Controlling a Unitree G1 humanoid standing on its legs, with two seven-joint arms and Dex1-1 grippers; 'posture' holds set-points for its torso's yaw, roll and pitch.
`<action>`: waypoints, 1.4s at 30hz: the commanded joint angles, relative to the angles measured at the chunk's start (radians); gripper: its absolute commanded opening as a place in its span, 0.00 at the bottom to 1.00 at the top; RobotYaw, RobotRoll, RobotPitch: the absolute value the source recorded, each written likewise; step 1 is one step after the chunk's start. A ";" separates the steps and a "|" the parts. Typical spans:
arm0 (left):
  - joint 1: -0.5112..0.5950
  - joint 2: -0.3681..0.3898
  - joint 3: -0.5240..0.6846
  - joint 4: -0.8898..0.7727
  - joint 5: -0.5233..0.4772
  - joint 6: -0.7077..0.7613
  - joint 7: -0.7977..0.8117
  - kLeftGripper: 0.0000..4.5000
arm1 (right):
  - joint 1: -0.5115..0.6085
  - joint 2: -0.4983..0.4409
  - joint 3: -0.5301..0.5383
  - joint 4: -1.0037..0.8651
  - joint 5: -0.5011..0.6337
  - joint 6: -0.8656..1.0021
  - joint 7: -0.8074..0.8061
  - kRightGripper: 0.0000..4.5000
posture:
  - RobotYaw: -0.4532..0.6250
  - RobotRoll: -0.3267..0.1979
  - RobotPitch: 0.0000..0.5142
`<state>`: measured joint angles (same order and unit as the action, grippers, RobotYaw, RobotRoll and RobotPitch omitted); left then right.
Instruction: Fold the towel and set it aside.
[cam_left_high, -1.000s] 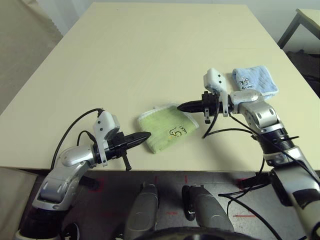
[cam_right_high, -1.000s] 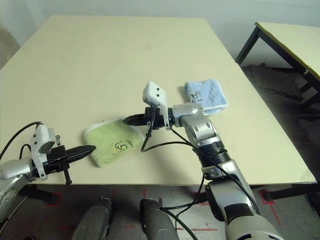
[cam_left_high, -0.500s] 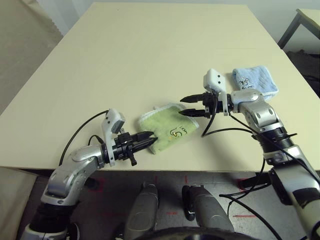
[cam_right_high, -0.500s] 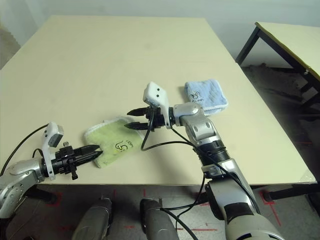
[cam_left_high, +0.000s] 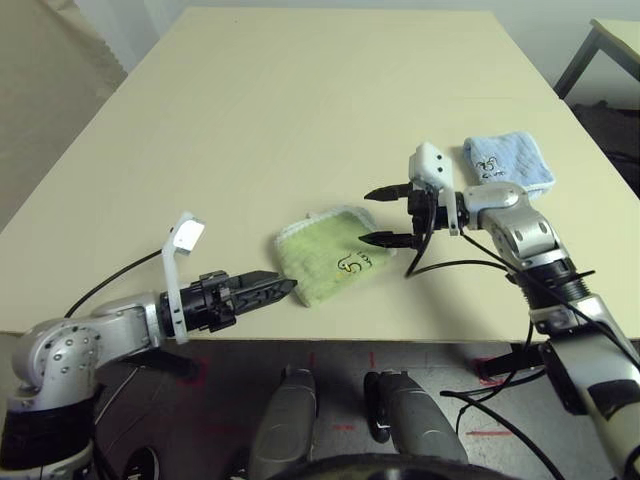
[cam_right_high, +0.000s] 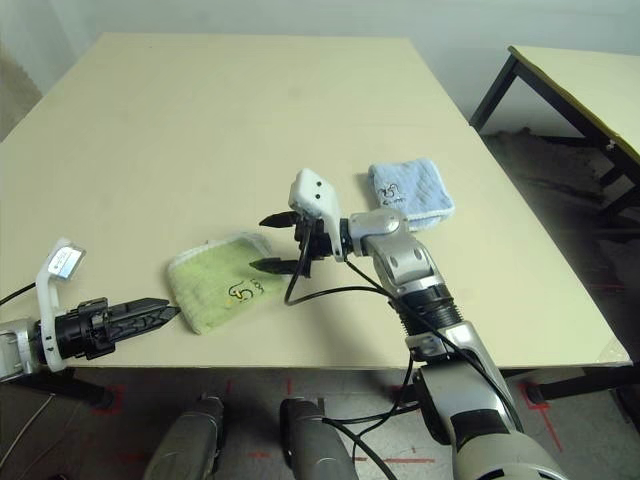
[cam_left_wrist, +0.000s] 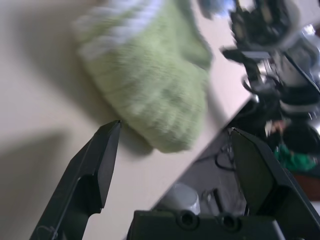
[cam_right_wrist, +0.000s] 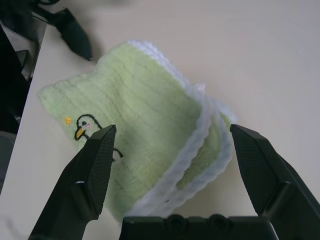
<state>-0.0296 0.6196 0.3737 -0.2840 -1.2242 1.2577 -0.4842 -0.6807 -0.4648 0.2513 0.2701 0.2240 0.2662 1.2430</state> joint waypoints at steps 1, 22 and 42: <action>-0.033 -0.056 -0.027 0.025 -0.008 0.018 0.103 0.99 | 0.010 -0.013 0.004 -0.024 -0.004 0.000 0.013 1.00 | 0.45 0.62 0.27; -0.234 -0.049 -0.103 0.183 0.026 0.078 0.154 0.08 | 0.024 -0.027 -0.006 -0.062 0.011 0.033 0.017 1.00 | 0.45 0.62 0.27; -0.573 0.162 -0.478 0.542 0.539 -0.179 -0.441 0.54 | 0.075 -0.030 -0.033 -0.144 0.031 0.089 -0.028 1.00 | 0.42 0.62 0.29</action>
<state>-0.6098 0.7591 -0.0926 0.2680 -0.7205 1.0957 -0.8999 -0.6137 -0.4876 0.2272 0.1389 0.2431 0.3484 1.2192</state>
